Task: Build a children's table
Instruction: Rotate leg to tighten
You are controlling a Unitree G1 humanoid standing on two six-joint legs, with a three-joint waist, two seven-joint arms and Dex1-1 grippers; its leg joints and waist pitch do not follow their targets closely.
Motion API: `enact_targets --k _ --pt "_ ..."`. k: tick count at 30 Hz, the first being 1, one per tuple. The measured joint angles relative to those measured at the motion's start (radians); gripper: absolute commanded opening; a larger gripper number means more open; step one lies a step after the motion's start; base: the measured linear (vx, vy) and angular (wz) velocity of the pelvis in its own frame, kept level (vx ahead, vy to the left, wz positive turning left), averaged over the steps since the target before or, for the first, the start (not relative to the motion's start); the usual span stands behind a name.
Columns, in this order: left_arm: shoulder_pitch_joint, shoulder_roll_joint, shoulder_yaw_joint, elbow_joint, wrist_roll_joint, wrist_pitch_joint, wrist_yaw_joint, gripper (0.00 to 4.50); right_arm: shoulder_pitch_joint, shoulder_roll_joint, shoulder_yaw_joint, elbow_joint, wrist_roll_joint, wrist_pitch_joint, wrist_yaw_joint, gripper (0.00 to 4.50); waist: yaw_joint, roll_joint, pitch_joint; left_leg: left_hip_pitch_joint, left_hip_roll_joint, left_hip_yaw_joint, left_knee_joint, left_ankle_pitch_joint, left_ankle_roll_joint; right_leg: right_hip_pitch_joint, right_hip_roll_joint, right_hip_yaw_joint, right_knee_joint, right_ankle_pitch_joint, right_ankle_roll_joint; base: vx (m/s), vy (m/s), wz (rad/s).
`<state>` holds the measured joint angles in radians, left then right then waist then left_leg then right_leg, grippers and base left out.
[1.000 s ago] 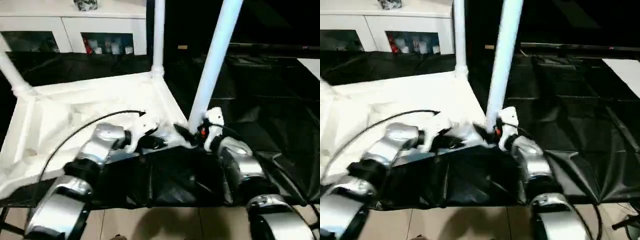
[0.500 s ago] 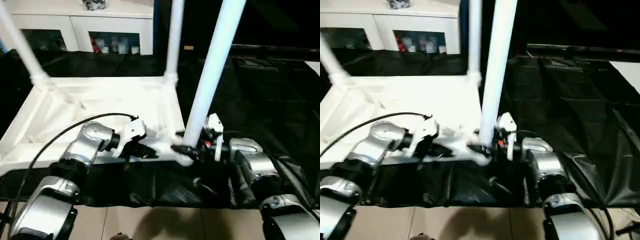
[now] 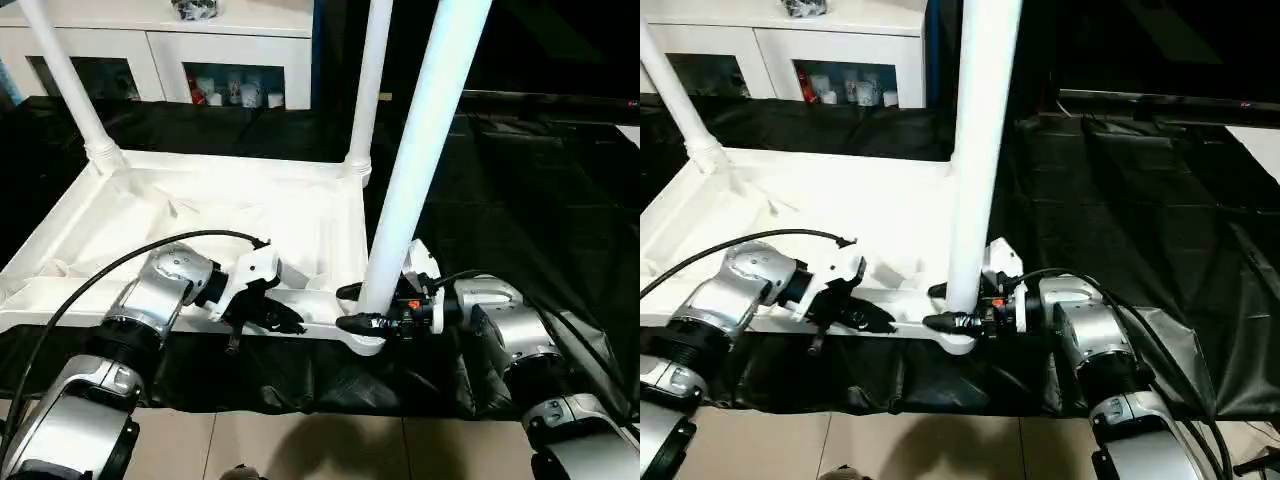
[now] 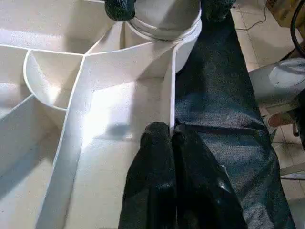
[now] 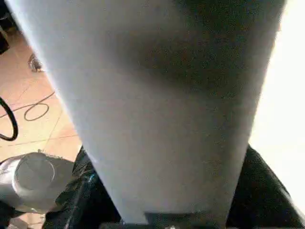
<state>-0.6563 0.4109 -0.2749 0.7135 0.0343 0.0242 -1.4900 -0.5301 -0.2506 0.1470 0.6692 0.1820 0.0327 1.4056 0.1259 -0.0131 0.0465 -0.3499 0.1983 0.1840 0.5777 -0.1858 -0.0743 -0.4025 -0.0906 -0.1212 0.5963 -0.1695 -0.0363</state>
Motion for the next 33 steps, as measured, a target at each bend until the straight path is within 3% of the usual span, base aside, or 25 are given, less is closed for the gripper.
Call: enact_targets --k 4,12,16,17,22,24,30,33 --pt "-0.025 -0.036 0.013 0.042 0.022 0.01 0.117 0.0 0.006 0.036 -0.061 0.035 -0.004 -0.022 -0.176 2.16 0.003 -0.001 0.0 0.002 0.0 0.0 0.002 0.001 -0.001 0.001 -0.001 0.0 0.003 -0.002 0.004 0.0 0.0 0.0" --pt "-0.066 -0.196 0.057 0.094 0.053 0.1 0.453 0.0 -0.072 0.14 -0.197 0.18 -0.037 -0.069 -0.764 2.05 -0.022 -0.008 -0.002 0.001 -0.001 -0.001 0.005 0.0 -0.001 0.002 -0.001 0.001 0.003 -0.002 0.004 0.0 0.0 0.0" --pt "-0.071 -0.261 0.06 0.094 0.073 0.114 0.567 0.0 -0.109 0.176 -0.218 0.234 -0.061 -0.099 -0.993 2.05 -0.03 -0.008 -0.003 0.0 -0.001 0.0 -0.001 0.0 -0.001 0.001 -0.001 0.0 0.002 -0.002 0.004 0.0 0.0 0.0" --pt "-0.071 -0.263 0.054 0.094 0.079 0.111 0.568 0.0 -0.109 0.18 -0.218 0.24 -0.067 -0.113 -1.004 2.6 -0.031 -0.007 -0.003 0.0 -0.001 0.0 -0.003 0.001 -0.001 0.001 -0.001 0.0 0.001 -0.002 0.003 0.0 0.0 0.0" --pt "-0.071 -0.259 0.049 0.097 0.089 0.097 0.566 0.0 -0.109 0.199 -0.229 0.259 -0.072 -0.159 -1.005 2.8 -0.034 -0.007 -0.004 0.0 -0.001 0.0 -0.003 0.001 -0.001 0.002 -0.001 0.0 0.0 -0.004 0.005 0.0 0.0 0.0" --pt "-0.07 -0.245 0.046 0.097 0.088 0.085 0.548 0.0 -0.109 0.198 -0.229 0.267 -0.068 -0.172 -0.972 3.12 -0.039 -0.008 -0.003 0.0 -0.001 0.0 -0.003 0.001 -0.001 0.002 -0.001 0.0 0.0 -0.004 0.005 0.0 0.0 0.0" --pt "-0.056 -0.167 0.04 0.079 0.07 0.047 0.423 0.0 -0.095 0.163 -0.19 0.264 -0.062 -0.195 -0.739 3.33 -0.046 -0.008 -0.003 -0.001 0.001 0.0 -0.005 0.001 -0.001 0.001 0.002 0.0 0.0 -0.001 0.0 0.0 0.0 0.0" --pt "-0.041 -0.124 0.037 0.064 0.056 0.021 0.332 0.0 -0.077 0.135 -0.159 0.239 -0.048 -0.176 -0.582 3.33 -0.036 -0.008 -0.003 0.0 0.001 0.001 -0.005 0.001 -0.001 0.0 0.002 0.0 0.0 -0.002 0.0 0.0 0.0 0.0"
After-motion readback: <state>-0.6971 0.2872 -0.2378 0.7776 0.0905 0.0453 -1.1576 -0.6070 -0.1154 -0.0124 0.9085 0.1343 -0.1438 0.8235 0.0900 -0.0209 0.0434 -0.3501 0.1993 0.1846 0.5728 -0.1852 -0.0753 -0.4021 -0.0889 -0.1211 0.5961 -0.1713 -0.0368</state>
